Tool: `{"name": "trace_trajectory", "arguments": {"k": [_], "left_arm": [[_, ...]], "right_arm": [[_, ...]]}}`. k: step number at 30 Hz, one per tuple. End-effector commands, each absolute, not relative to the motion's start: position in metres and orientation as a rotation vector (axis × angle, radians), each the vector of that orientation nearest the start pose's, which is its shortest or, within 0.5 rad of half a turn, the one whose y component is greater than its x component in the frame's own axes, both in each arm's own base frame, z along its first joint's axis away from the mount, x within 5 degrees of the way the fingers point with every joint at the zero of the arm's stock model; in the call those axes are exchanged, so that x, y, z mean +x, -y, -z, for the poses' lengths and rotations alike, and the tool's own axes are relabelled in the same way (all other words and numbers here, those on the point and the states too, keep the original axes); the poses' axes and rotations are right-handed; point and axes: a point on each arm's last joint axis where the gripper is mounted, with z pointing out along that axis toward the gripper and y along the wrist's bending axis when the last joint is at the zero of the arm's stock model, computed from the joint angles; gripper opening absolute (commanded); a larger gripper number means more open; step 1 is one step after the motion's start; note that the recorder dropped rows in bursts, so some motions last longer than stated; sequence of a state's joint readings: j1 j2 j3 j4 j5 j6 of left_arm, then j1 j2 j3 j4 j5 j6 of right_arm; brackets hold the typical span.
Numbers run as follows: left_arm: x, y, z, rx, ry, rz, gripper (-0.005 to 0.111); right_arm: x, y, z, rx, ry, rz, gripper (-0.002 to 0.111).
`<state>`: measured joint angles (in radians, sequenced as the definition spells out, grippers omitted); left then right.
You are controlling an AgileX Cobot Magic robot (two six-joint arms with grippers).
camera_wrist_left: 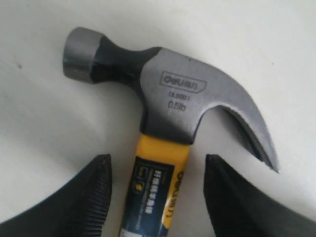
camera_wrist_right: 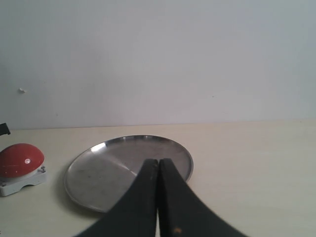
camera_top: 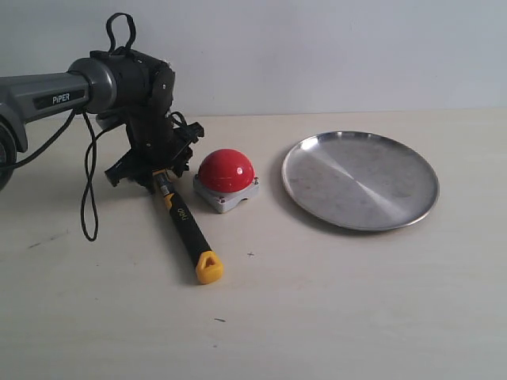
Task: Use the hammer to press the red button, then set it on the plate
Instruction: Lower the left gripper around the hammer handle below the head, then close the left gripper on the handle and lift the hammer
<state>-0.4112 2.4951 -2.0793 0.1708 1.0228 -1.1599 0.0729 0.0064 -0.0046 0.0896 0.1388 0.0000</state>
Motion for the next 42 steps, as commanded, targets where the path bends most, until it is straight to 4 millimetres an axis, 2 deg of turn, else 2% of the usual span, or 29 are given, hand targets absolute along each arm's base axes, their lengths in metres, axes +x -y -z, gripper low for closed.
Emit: {"name": "trace_trajectory", "arguments": {"k": [1,4,6,8,11,13,17,25,33,42], "left_arm": [[0.477,0.192,-0.108,-0.949,-2.717,0.061,0.055],[0.477,0.191,-0.101,-0.953,-2.726,0.047,0.055],[0.477,0.191,-0.101,-0.948,-2.728,0.047,0.050],[0.477,0.191,-0.101,-0.915,-2.739,0.043,0.039],[0.477,0.191,-0.101,-0.867,-2.756,0.034,0.010],[0.476,0.190,-0.101,-0.849,-2.770,0.020,0.000],[0.474,0.188,-0.104,-0.840,-2.795,-0.019,0.000],[0.464,0.186,-0.129,-0.795,-2.849,-0.095,0.000],[0.451,0.205,-0.127,-0.683,-2.853,-0.194,0.000],[0.438,0.200,-0.130,-0.758,-2.829,-0.216,0.000]], "right_arm": [[0.056,-0.005,-0.201,0.008,-1.618,-0.128,0.000],[0.056,-0.005,-0.201,0.008,-1.618,-0.128,0.000],[0.056,-0.005,-0.201,0.008,-1.618,-0.128,0.000],[0.056,-0.005,-0.201,0.008,-1.618,-0.128,0.000],[0.056,-0.005,-0.201,0.008,-1.618,-0.128,0.000],[0.056,-0.005,-0.201,0.008,-1.618,-0.128,0.000],[0.056,-0.005,-0.201,0.008,-1.618,-0.128,0.000],[0.056,-0.005,-0.201,0.008,-1.618,-0.128,0.000],[0.056,-0.005,-0.201,0.008,-1.618,-0.128,0.000],[0.056,-0.005,-0.201,0.008,-1.618,-0.128,0.000]]}}
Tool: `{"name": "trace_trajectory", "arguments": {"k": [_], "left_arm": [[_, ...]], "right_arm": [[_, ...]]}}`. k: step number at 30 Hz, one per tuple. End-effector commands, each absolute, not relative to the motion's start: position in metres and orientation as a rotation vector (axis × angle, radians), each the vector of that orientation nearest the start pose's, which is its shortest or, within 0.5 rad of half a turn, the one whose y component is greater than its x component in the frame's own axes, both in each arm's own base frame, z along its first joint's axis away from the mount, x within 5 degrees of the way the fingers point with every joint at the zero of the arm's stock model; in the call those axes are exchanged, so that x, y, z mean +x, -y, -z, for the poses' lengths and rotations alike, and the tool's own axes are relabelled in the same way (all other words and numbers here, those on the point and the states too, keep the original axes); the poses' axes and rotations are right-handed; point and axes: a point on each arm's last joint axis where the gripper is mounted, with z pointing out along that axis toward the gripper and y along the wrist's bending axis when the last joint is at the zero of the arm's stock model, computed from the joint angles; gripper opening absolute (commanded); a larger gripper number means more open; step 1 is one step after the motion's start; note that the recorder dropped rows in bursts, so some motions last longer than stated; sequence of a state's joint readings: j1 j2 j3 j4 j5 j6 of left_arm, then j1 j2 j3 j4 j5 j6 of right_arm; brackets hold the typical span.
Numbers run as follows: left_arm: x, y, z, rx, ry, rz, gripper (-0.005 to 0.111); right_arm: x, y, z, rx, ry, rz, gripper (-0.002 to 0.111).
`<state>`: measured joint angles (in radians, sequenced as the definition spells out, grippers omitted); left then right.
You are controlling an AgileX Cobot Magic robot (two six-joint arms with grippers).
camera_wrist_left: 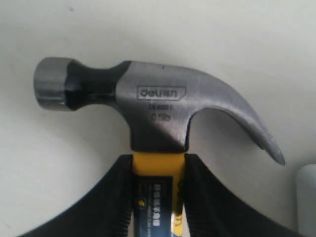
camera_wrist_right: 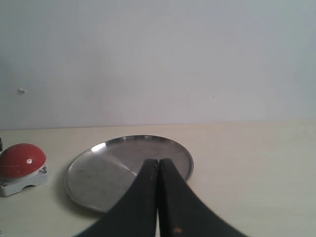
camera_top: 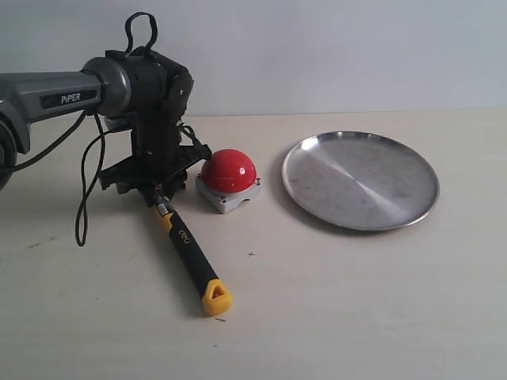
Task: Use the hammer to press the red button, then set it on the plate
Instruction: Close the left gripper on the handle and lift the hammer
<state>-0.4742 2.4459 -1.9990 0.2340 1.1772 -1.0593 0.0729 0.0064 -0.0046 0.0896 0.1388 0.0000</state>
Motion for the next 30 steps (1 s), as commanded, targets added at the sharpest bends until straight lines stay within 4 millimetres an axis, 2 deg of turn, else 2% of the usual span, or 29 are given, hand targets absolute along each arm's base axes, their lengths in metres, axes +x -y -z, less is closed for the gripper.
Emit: {"name": "trace_trajectory", "arguments": {"k": [1,16,20,30], "left_arm": [[0.437,0.199,-0.131,-0.766,-2.818,-0.219,0.000],[0.419,0.183,-0.143,-0.831,-2.795,-0.203,0.000],[0.408,0.174,-0.142,-0.861,-2.793,-0.179,0.000],[0.369,0.160,-0.161,-0.923,-2.798,-0.063,0.000]], "right_arm": [[0.056,-0.005,-0.201,0.008,-1.618,-0.128,0.000],[0.056,-0.005,-0.201,0.008,-1.618,-0.128,0.000],[0.056,-0.005,-0.201,0.008,-1.618,-0.128,0.000],[0.056,-0.005,-0.201,0.008,-1.618,-0.128,0.000]]}}
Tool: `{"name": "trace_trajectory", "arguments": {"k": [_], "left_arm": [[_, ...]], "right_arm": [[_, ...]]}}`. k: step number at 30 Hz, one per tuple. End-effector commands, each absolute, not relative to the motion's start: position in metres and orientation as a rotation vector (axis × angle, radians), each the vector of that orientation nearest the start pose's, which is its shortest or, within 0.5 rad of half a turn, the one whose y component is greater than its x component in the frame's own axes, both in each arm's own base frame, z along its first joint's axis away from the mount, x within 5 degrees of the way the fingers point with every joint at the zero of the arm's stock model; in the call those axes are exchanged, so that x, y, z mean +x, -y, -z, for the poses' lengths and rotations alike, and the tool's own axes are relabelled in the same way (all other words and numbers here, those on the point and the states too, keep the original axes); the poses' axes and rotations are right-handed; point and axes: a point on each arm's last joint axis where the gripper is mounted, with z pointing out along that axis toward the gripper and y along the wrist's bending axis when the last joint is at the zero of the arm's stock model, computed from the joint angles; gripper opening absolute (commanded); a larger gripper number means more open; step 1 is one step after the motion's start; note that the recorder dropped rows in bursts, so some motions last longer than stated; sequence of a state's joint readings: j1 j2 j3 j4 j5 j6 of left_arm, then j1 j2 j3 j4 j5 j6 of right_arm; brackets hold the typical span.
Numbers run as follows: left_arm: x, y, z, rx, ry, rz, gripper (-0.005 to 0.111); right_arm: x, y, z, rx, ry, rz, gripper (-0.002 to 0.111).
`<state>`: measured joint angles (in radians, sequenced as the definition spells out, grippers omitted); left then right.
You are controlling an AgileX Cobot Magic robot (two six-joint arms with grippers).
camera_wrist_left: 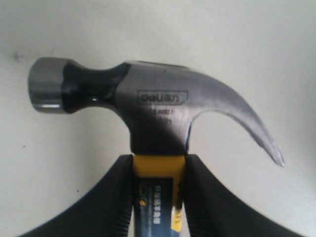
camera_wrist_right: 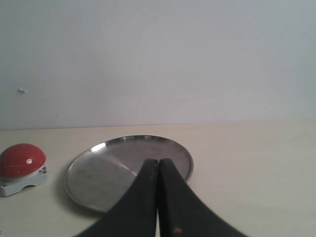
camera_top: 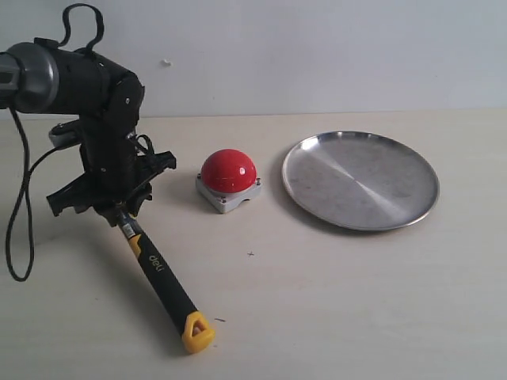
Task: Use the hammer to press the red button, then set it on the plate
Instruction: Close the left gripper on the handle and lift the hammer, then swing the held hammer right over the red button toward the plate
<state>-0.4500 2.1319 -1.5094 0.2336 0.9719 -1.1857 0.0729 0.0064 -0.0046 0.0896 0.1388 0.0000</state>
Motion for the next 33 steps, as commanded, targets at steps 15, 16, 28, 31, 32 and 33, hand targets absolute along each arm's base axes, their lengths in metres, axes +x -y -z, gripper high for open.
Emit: {"name": "trace_trajectory", "arguments": {"k": [15,16,28,31,32,33], "left_arm": [[0.305,0.164,-0.169,-0.999,-2.854,0.067,0.000],[0.303,0.167,-0.168,-0.987,-2.859,0.069,0.000],[0.301,0.183,-0.167,-0.927,-2.833,0.170,0.000],[0.301,0.183,-0.167,-0.927,-2.833,0.170,0.000],[0.301,0.183,-0.167,-0.927,-2.833,0.170,0.000],[0.301,0.183,-0.167,-0.927,-2.833,0.170,0.000]], "right_arm": [[0.056,-0.005,-0.201,0.008,-1.618,-0.128,0.000],[0.056,-0.005,-0.201,0.008,-1.618,-0.128,0.000],[0.056,-0.005,-0.201,0.008,-1.618,-0.128,0.000],[0.056,-0.005,-0.201,0.008,-1.618,-0.128,0.000],[0.056,-0.005,-0.201,0.008,-1.618,-0.128,0.000],[0.056,-0.005,-0.201,0.008,-1.618,-0.128,0.000]]}}
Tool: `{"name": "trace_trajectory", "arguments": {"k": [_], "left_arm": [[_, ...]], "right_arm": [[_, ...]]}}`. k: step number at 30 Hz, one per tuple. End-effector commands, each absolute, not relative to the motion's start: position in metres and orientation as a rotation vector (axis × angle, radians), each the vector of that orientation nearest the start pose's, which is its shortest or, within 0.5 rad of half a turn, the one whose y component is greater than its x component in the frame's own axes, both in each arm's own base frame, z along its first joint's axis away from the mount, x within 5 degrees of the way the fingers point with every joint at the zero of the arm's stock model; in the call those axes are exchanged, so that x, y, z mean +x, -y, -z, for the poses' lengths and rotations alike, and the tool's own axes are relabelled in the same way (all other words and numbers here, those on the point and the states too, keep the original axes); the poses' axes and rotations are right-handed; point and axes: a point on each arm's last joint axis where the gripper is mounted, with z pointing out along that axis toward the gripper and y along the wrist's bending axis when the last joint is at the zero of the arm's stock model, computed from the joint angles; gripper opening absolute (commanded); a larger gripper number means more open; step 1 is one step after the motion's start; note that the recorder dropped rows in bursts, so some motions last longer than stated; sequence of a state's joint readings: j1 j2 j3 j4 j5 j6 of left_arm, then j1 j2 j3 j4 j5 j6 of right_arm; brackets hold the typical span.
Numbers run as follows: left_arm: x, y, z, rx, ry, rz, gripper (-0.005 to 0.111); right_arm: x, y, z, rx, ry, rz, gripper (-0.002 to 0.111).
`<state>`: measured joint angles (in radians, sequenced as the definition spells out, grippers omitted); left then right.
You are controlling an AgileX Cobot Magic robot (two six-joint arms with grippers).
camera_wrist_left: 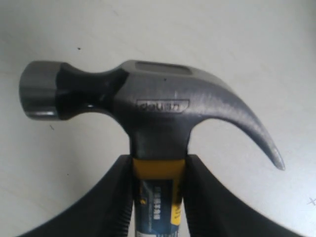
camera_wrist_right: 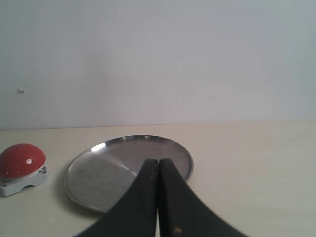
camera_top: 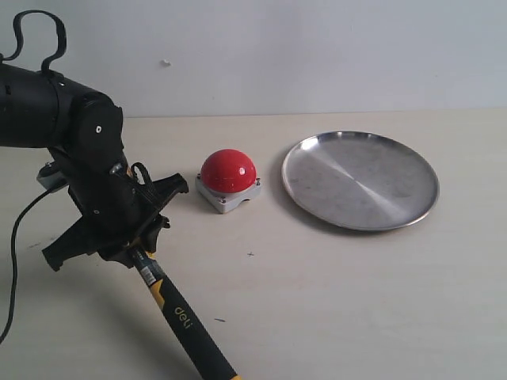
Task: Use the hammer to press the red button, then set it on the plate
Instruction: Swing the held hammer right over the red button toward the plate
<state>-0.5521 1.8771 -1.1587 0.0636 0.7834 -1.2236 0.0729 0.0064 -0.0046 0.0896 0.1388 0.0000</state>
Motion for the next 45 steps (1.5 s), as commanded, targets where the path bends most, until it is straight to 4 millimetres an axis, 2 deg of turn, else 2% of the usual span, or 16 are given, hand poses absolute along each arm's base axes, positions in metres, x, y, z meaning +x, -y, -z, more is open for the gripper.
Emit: {"name": "trace_trajectory", "arguments": {"k": [1,20,22,26,34,35,38,45], "left_arm": [[0.3011,0.1831,-0.1670,-0.927,-2.833,0.170,0.000],[0.3013,0.1827,-0.1670,-0.919,-2.831,0.164,0.000],[0.3027,0.1807,-0.1672,-0.862,-2.826,0.134,0.000],[0.3049,0.1778,-0.1676,-0.619,-2.853,0.071,0.000],[0.3034,0.1764,-0.1673,-0.577,-2.876,0.039,0.000],[0.3036,0.1767,-0.1674,-0.554,-2.878,0.042,0.000],[0.3042,0.1778,-0.1675,-0.304,-2.908,0.035,0.000],[0.3063,0.1809,-0.1696,-0.232,-2.891,0.081,0.000]], "right_arm": [[0.0562,-0.0048,-0.2011,0.008,-1.618,-0.128,0.000],[0.0562,-0.0048,-0.2011,0.008,-1.618,-0.128,0.000],[0.0562,-0.0048,-0.2011,0.008,-1.618,-0.128,0.000],[0.0562,-0.0048,-0.2011,0.008,-1.618,-0.128,0.000],[0.0562,-0.0048,-0.2011,0.008,-1.618,-0.128,0.000],[0.0562,-0.0048,-0.2011,0.008,-1.618,-0.128,0.000],[0.0562,-0.0048,-0.2011,0.008,-1.618,-0.128,0.000],[0.0562,-0.0048,-0.2011,0.008,-1.618,-0.128,0.000]]}}
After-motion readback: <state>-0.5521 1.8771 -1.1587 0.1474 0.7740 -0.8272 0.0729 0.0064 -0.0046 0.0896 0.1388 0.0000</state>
